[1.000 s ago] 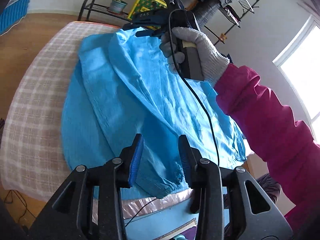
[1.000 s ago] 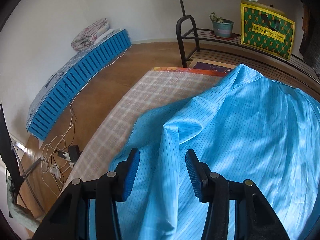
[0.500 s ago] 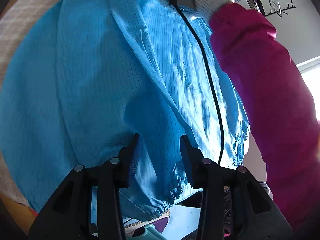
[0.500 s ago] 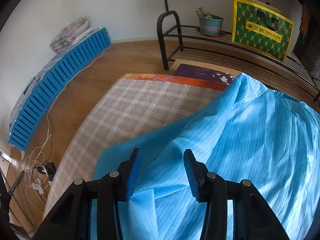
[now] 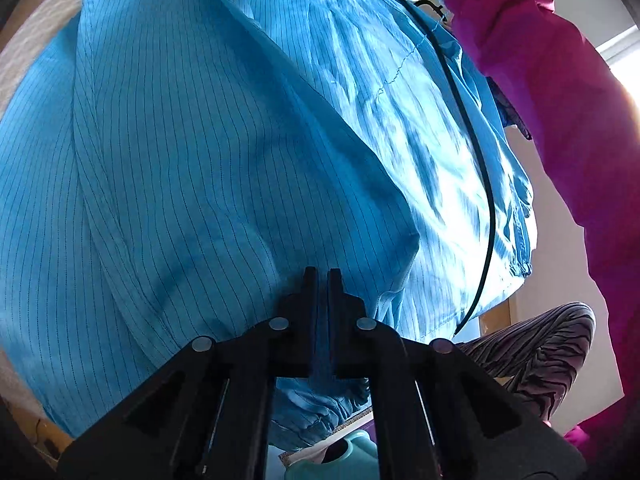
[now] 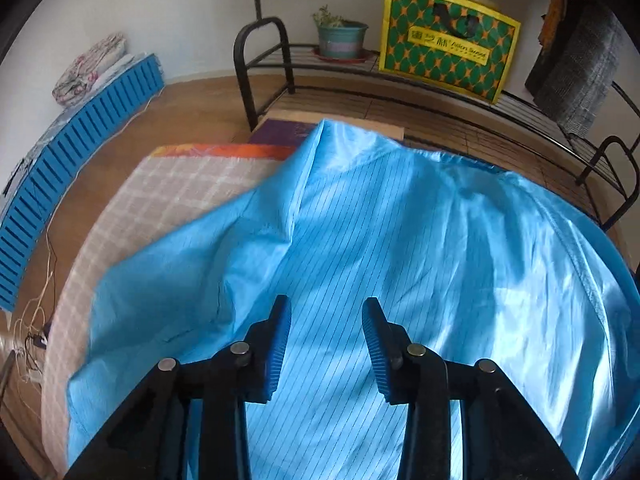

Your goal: Fold large clothes

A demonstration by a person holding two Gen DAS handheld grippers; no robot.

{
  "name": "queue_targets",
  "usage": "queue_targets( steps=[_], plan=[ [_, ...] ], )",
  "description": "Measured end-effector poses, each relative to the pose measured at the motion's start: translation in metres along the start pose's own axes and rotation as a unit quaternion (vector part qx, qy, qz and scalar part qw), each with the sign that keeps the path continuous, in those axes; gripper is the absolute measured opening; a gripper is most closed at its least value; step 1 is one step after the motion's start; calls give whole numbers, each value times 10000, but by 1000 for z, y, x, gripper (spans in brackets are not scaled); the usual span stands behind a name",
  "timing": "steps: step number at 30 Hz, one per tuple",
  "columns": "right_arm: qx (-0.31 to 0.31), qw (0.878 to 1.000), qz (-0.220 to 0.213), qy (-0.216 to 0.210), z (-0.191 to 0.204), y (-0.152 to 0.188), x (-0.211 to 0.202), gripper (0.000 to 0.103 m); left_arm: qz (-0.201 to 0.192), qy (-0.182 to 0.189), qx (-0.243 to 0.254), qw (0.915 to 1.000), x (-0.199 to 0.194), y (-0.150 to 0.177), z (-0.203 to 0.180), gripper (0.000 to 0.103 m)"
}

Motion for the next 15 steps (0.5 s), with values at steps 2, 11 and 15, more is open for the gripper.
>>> queue_targets(
  steps=[2, 11, 15],
  plan=[
    [-2, 9993, -219, -304, 10, -17, -12, 40, 3, -2, -18, 10000, 7, -6, 3, 2],
    [-1328, 9910, 165, 30, 102, -47, 36, 41, 12, -18, 50, 10000, 11, -11, 4, 2],
    [-1623, 9833, 610, 546, 104, -34, 77, 46, 48, 34, 33, 10000, 10, -10, 4, 2]
  ],
)
Point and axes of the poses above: each gripper's, at about its wrist camera, not at the fingertips, and x roughly the way its jaws point, z to its left, y to its underside, the point moved 8 cm from there along x, roughly the way its jaws point, and after that the axes turned 8 degrees about -x, right-handed, at the moved point
